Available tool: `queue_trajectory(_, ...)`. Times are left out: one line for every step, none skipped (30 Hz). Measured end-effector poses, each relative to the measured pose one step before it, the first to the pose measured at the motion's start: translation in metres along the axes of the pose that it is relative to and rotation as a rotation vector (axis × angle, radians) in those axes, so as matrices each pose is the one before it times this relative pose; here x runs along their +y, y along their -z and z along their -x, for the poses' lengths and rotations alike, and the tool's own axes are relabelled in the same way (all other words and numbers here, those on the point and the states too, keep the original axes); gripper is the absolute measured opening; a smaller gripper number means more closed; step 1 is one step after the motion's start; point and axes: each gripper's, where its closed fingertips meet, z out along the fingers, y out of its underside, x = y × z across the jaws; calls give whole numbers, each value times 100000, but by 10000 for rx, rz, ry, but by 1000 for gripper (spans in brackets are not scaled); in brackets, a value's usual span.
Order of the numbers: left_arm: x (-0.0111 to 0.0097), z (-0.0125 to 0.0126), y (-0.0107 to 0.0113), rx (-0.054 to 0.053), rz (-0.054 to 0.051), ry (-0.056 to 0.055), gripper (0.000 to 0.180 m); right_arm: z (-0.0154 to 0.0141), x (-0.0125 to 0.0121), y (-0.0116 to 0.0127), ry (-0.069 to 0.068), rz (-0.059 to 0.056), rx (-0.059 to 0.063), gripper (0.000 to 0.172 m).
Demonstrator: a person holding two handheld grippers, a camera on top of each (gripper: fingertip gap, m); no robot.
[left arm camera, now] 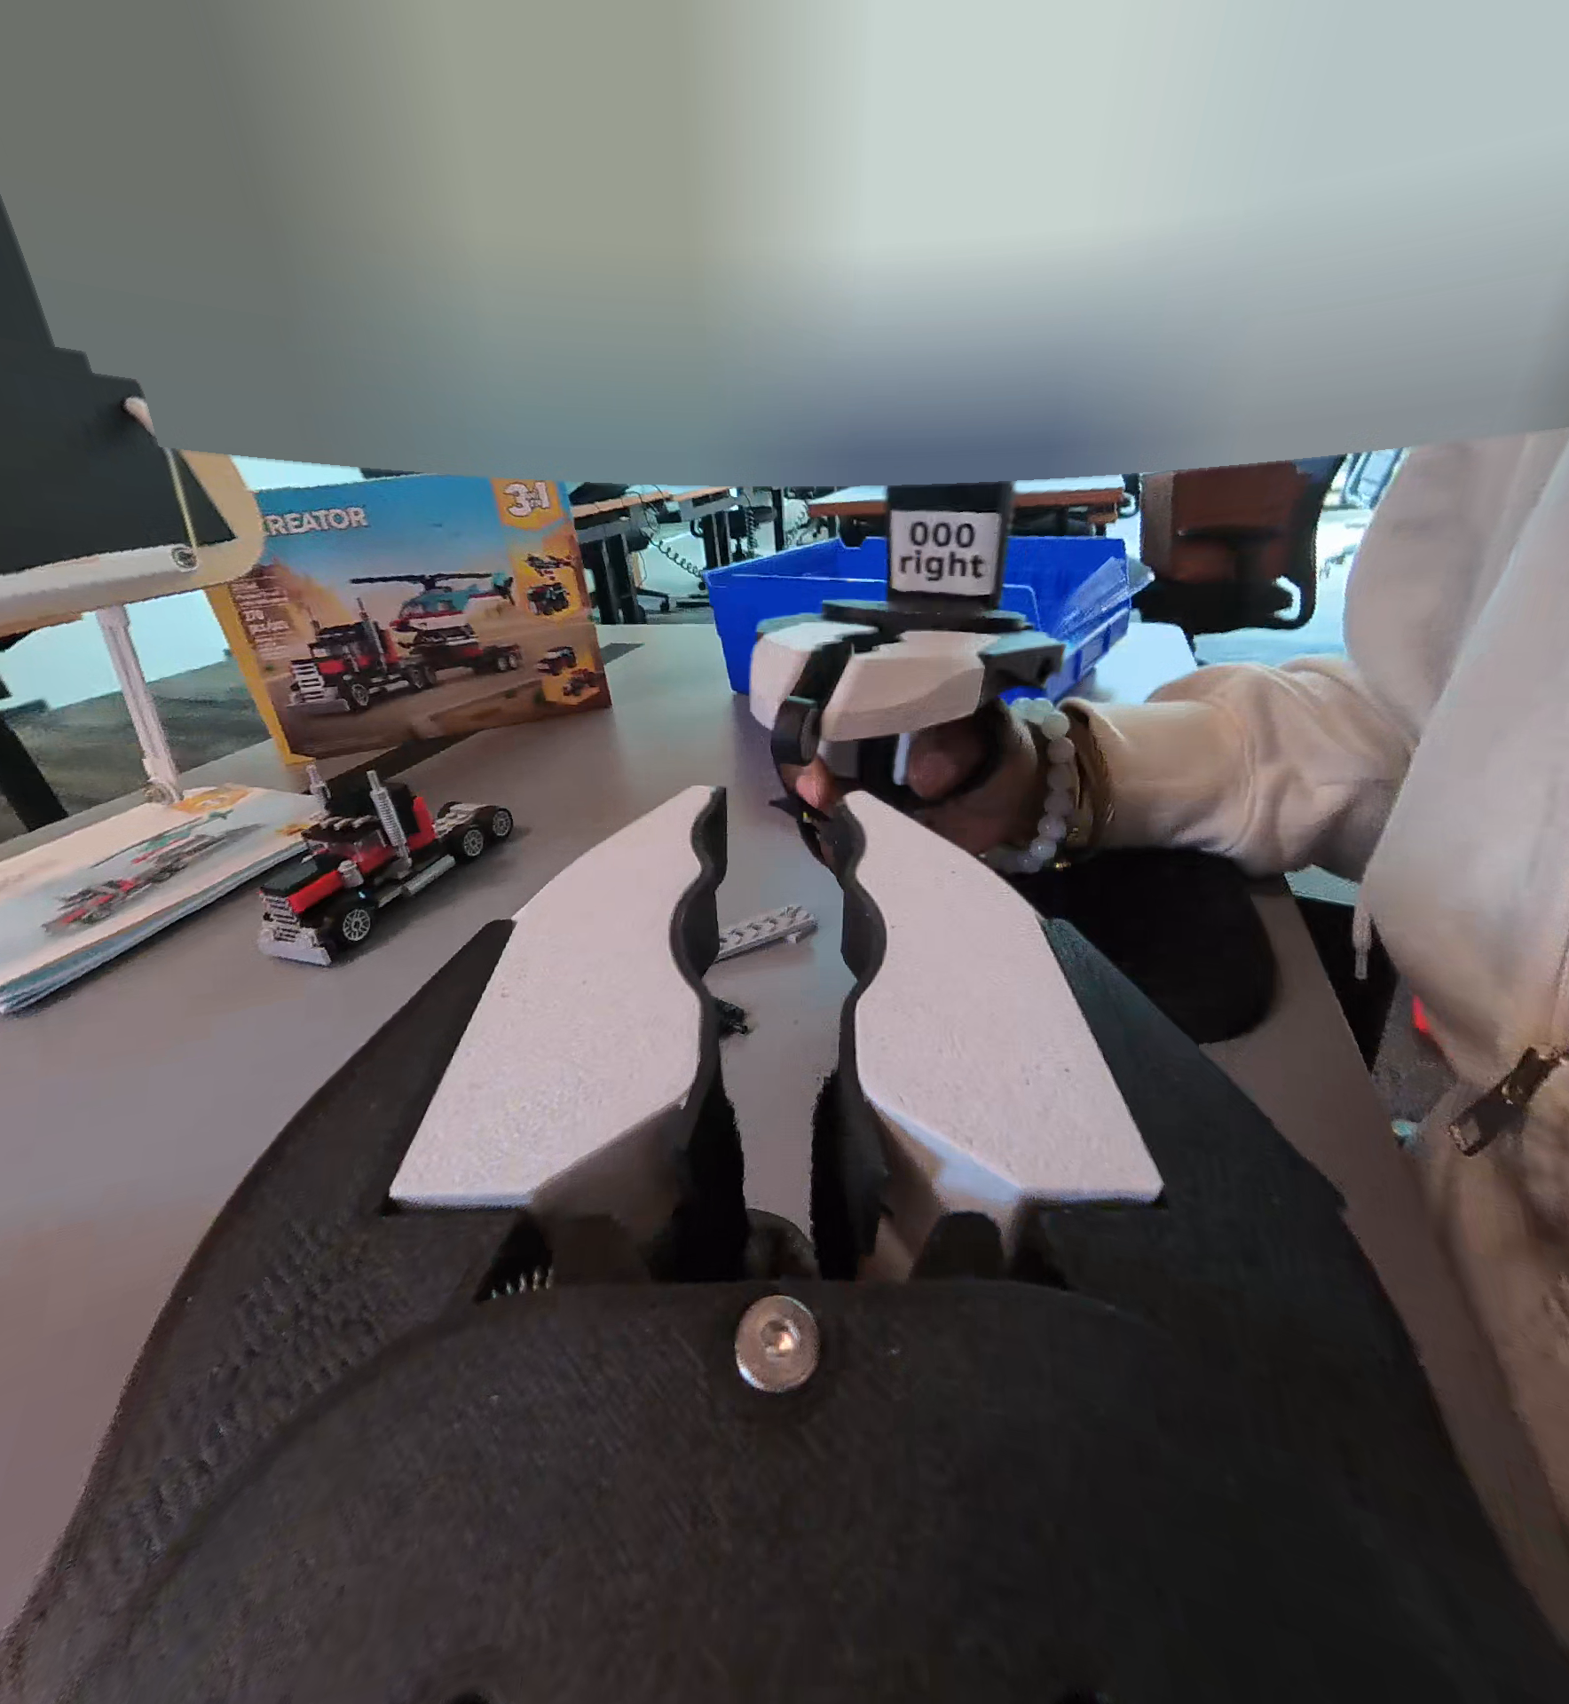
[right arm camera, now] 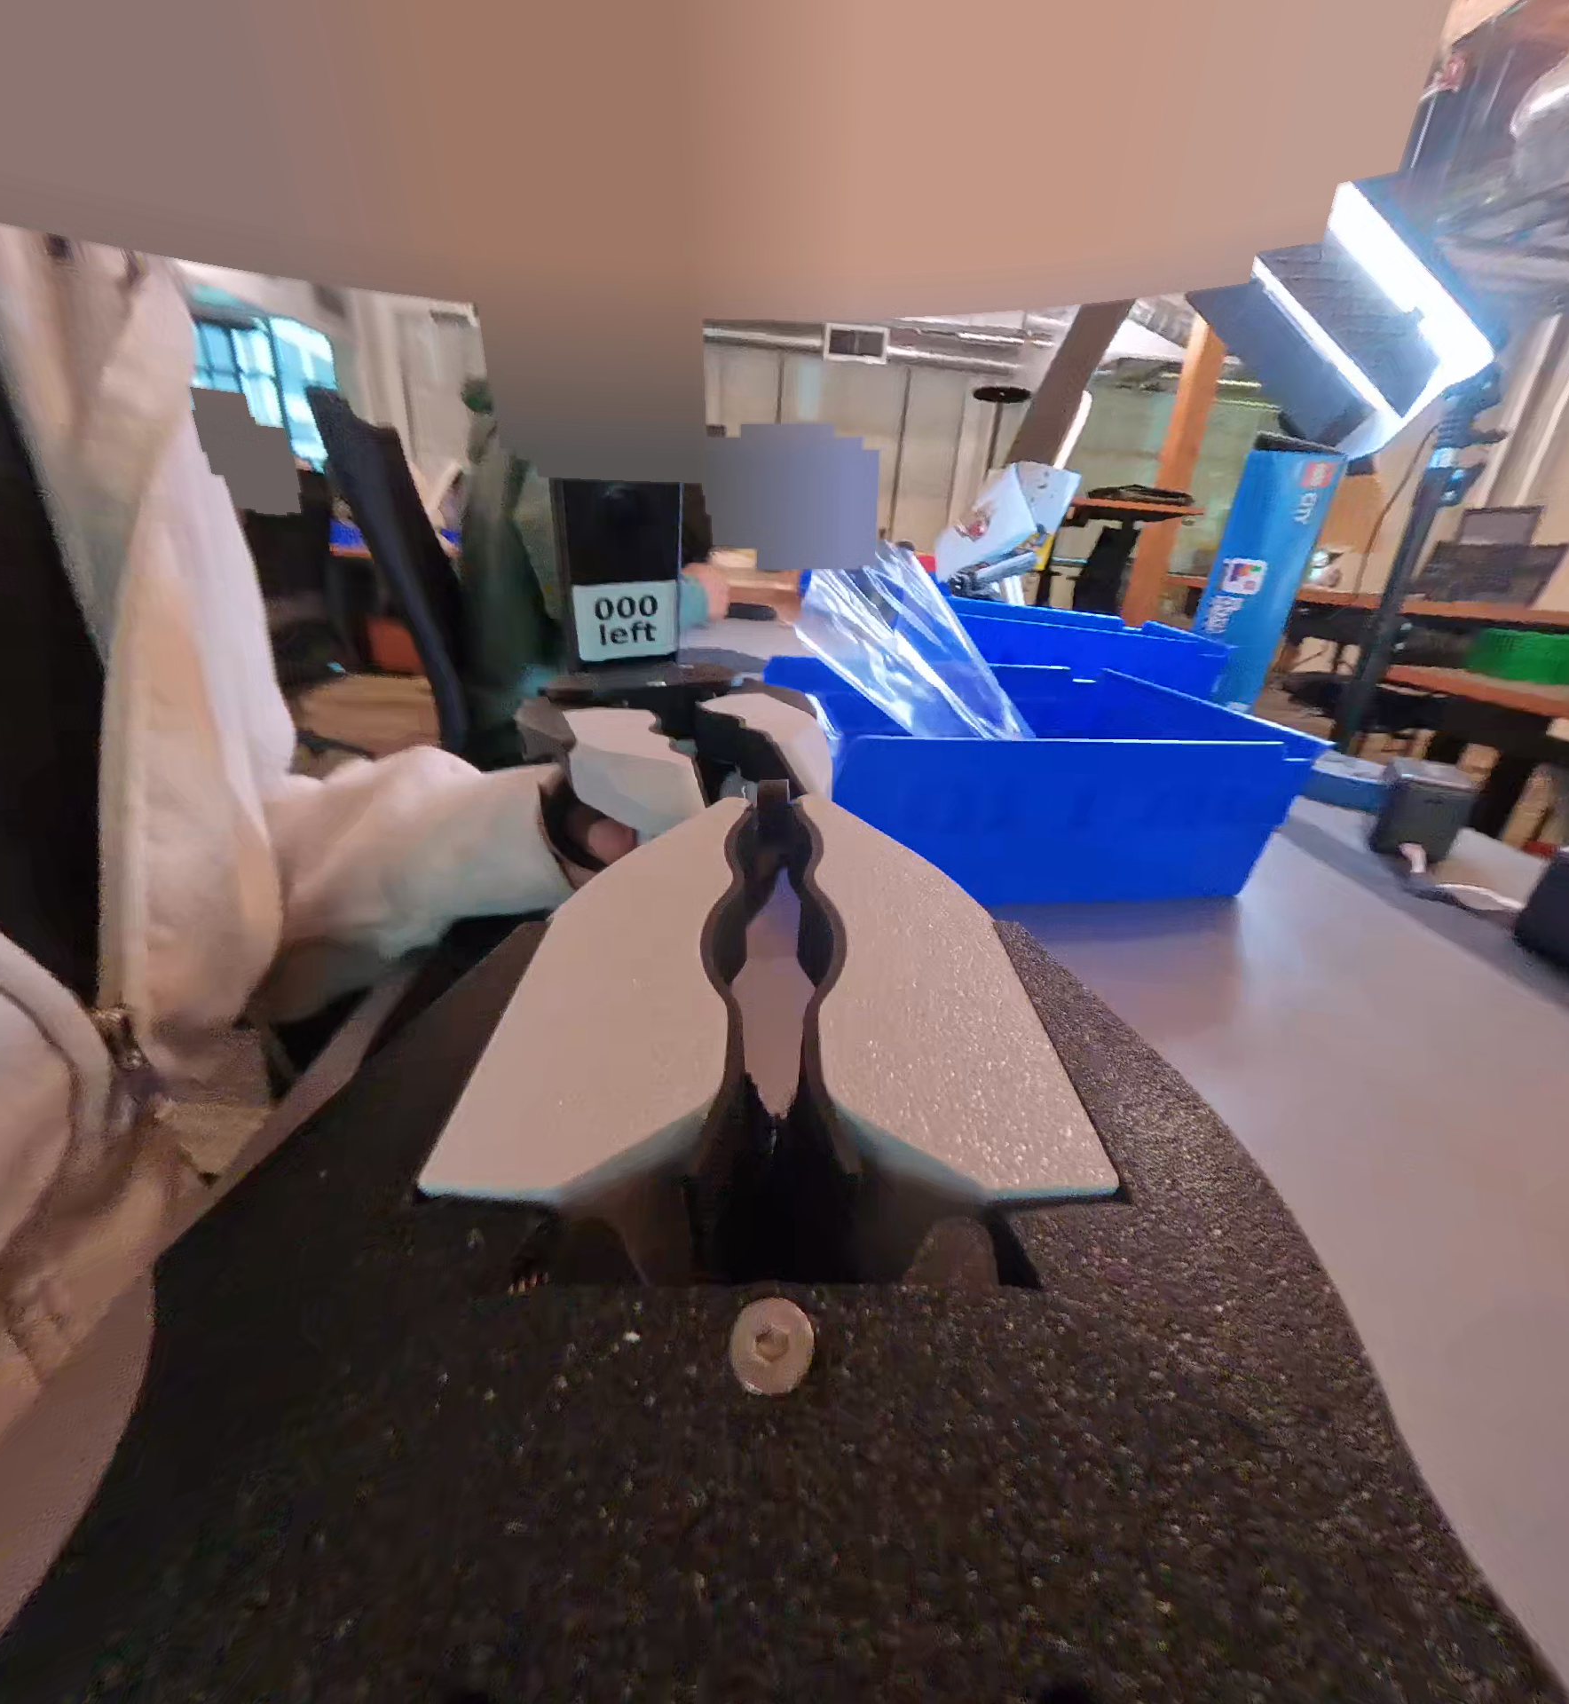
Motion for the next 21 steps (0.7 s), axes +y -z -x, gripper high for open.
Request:
queue_trajectory(-54,-83,-226,29,29,-62,20,193,-134,40,-262,-148,-194,5)
queue_trajectory(-169,-104,-202,23,-78,15,18,268,-54,-3,-222,-70,-215,6)
queue_trajectory(-128,-166,-148,70,-77,41,17,87,20,-29,-138,-20,-59,6)
queue_trajectory(-107,-144,-99,66,-69,55,15,69,142,-28,-52,67,-48,6)
queue_trajectory(-146,-126,-42,69,-110,80,14,138,194,-67,-58,106,-98,6)
queue_trajectory(-173,-158,-25,99,-130,109,11,54,131,-78,-77,62,-41,6)
queue_trajectory(-69,-122,-21,84,-68,104,8,68,105,-80,-65,29,-52,6)
queue_trajectory(96,-72,-41,42,44,57,7,-26,95,-43,-59,34,-4,6)
queue_trajectory(142,41,-9,-33,81,7,6,-76,101,19,-28,38,32,6)
queue_trajectory(144,52,-3,-34,90,-8,6,-45,118,27,-25,58,13,6)
queue_trajectory(99,30,-3,-18,50,12,6,-29,53,-1,-28,17,13,6)
queue_trajectory(51,35,-4,-15,6,36,7,-36,42,-2,-21,9,8,6)
queue_trajectory(136,89,-14,-42,46,50,11,42,-46,-9,-31,-33,-53,6)
queue_trajectory(238,132,-40,-62,127,72,17,29,-52,-21,-54,-38,-51,6)
queue_trajectory(194,-58,-42,71,119,85,18,-24,73,-16,-40,30,-13,6)
queue_trajectory(15,-225,-20,175,3,78,12,-58,172,-28,-20,84,15,6)
queue_trajectory(-44,-35,-9,33,-71,55,7,20,64,-16,-22,2,-33,6)
queue_trajectory(67,92,11,-35,-10,63,6,-126,109,-28,-26,33,67,6)
queue_trajectory(95,157,25,-71,50,100,6,-210,97,-29,-13,17,128,6)
queue_trajectory(67,229,7,-132,37,100,6,-263,61,-39,-14,-17,183,6)
queue_trajectory(21,167,6,-113,2,73,6,-203,56,-56,-5,6,140,8)
